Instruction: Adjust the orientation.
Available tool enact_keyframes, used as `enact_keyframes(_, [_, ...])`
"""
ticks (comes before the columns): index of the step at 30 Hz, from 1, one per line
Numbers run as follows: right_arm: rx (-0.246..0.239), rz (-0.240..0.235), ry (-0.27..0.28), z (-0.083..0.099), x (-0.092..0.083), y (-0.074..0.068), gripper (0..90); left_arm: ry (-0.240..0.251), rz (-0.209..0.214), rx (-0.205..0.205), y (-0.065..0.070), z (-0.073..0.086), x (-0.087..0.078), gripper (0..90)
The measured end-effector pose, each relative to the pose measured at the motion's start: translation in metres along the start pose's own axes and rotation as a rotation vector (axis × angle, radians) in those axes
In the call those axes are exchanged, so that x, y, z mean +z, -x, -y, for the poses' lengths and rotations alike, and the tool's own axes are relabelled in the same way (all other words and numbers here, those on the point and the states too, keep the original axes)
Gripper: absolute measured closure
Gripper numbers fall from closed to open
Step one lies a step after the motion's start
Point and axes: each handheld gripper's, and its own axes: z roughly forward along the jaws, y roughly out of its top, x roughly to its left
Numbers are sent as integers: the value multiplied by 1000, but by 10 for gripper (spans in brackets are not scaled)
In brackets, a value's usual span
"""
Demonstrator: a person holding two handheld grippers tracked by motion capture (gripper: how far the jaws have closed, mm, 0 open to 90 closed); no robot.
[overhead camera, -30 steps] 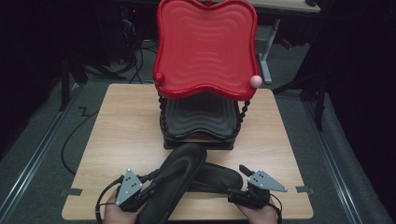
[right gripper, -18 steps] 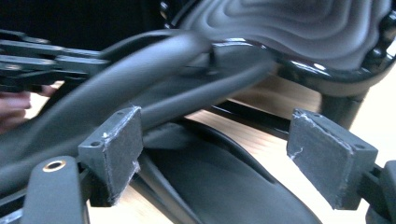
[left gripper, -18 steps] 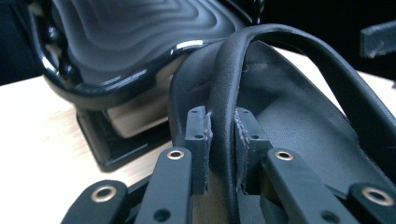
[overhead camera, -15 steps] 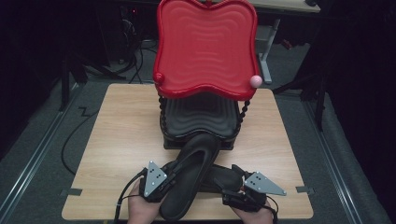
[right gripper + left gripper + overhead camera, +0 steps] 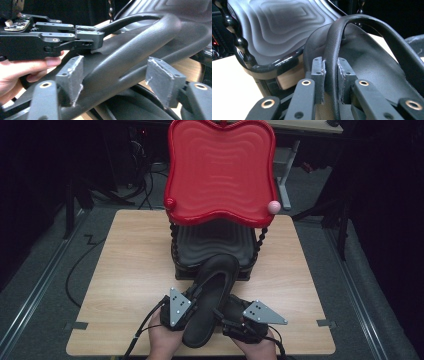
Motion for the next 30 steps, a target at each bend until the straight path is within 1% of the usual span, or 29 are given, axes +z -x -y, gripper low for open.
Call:
enact_keyframes(1, [-2,2,5,0,0,-1,355,6,-1,-4,0,-1,0,782])
enact_keyframes(3, [-27,13,9,-1,0,-3,425,19,-9,-8,-1,-3,-2,782])
enact_keyframes(5, [-33,25,12,-1,0,-4,490,33,-21,-6,-1,-4,-3,781])
enact_keyframes(7, [-29,21,11,-2,3,-1,532,40,-32,-3,-2,-6,-2,780])
enact_keyframes(10, [-37,29,14,-6,11,5,609,37,-45,7,-5,-8,5,777])
enact_keyframes(12, [-41,37,13,-9,18,10,660,38,-56,2,-10,-11,11,774])
enact_keyframes(16, [-65,78,11,-18,34,19,730,51,-77,11,-18,-18,24,768])
enact_keyframes(17, [-66,87,10,-20,37,20,737,54,-82,14,-21,-19,28,767])
enact_keyframes(19, [-74,109,11,-25,45,25,754,60,-91,-1,-26,-19,37,766])
enact_keyframes(22, [-111,143,19,-32,53,28,773,69,-105,-8,-32,-19,48,768])
enact_keyframes(25, [-137,174,32,-38,62,29,781,80,-111,-27,-40,-21,58,768])
enact_keyframes(27, [-143,192,32,-40,68,31,785,88,-121,-28,-43,-22,63,768])
enact_keyframes(29, [-134,212,38,-40,75,34,796,88,-128,-23,-45,-23,69,767])
enact_keyframes(30, [-130,224,41,-40,78,36,807,96,-128,-21,-45,-23,72,764])
